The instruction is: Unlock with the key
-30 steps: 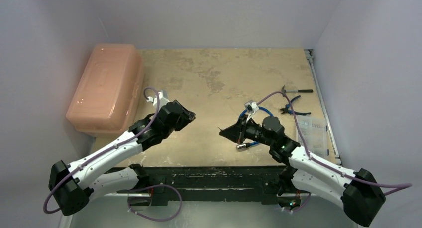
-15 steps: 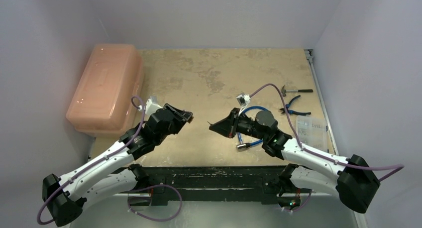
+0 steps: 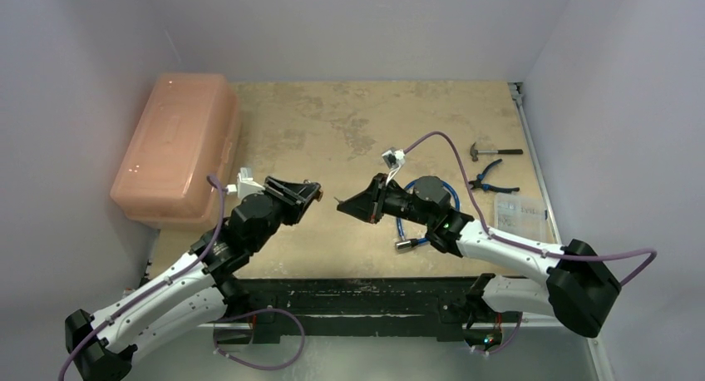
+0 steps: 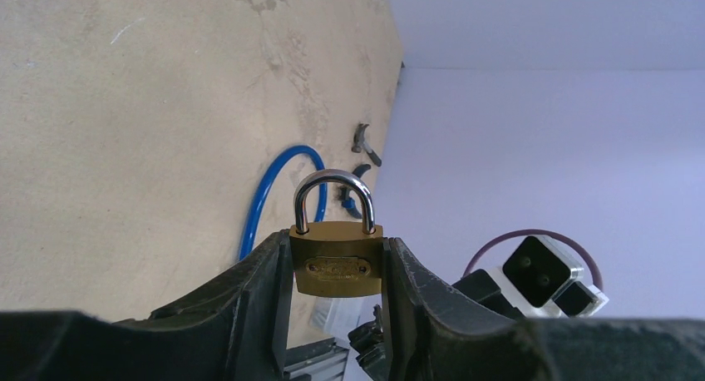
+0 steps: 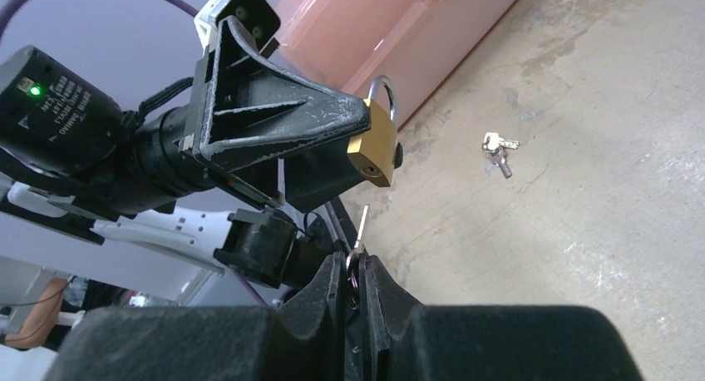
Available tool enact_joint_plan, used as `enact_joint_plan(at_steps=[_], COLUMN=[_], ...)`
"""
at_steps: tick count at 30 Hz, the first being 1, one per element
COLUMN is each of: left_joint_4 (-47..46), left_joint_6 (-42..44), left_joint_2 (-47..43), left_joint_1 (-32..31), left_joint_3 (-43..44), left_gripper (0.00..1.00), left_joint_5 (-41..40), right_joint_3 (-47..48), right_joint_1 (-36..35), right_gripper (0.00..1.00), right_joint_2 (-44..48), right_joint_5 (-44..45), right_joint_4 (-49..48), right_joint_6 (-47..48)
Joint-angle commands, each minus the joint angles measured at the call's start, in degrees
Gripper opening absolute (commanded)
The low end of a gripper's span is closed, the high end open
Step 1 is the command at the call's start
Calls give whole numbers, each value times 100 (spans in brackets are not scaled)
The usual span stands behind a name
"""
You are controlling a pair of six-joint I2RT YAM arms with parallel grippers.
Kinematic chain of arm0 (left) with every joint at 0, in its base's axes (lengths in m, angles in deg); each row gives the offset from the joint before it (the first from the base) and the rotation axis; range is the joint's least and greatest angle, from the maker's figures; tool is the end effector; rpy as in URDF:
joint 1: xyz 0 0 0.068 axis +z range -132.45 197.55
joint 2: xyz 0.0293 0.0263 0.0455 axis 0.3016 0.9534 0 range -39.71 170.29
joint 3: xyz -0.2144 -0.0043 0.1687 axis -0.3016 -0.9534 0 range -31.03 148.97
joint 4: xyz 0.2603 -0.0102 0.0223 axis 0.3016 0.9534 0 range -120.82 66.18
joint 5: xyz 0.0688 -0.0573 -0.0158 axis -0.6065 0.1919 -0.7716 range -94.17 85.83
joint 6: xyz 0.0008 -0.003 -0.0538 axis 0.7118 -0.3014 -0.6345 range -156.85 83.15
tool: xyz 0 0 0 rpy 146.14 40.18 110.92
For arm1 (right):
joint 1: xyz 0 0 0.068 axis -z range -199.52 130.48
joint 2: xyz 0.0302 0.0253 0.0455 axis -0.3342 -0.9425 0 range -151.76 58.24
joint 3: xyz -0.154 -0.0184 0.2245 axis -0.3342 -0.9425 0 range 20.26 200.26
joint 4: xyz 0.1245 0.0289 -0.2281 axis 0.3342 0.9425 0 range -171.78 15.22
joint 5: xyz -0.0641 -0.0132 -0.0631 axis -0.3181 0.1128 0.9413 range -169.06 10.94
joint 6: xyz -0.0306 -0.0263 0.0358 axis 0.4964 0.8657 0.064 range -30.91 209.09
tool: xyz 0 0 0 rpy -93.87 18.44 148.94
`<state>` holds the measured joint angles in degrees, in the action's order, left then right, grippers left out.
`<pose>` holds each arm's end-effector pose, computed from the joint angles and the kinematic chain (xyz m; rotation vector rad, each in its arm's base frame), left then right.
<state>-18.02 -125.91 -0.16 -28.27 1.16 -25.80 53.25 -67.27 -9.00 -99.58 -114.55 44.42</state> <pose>0.1263 -0.1111 0.2729 -1.0234 1.8300 -1.1876 0.1665 0.2021 0.2660 -0.3651 1.7876 1.4890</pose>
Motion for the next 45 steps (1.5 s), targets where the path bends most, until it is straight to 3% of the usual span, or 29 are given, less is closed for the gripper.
enact_joint_plan(at_steps=[1,45], left_joint_4=[-709,-977], left_joint_6=[-266,-83], left_joint_2=[-236,-283], left_joint_1=[21,47], left_joint_3=[-232,-257], left_gripper=[0,0], left_joint_5=[-3,255], right_joint_3=[261,528], right_joint_1=[-52,-209], right_gripper=[0,0], right_joint_2=[18,-801], right_joint_5=[-16,-32], right_joint_4=[-313,-1061], right_joint_6=[-101,-526])
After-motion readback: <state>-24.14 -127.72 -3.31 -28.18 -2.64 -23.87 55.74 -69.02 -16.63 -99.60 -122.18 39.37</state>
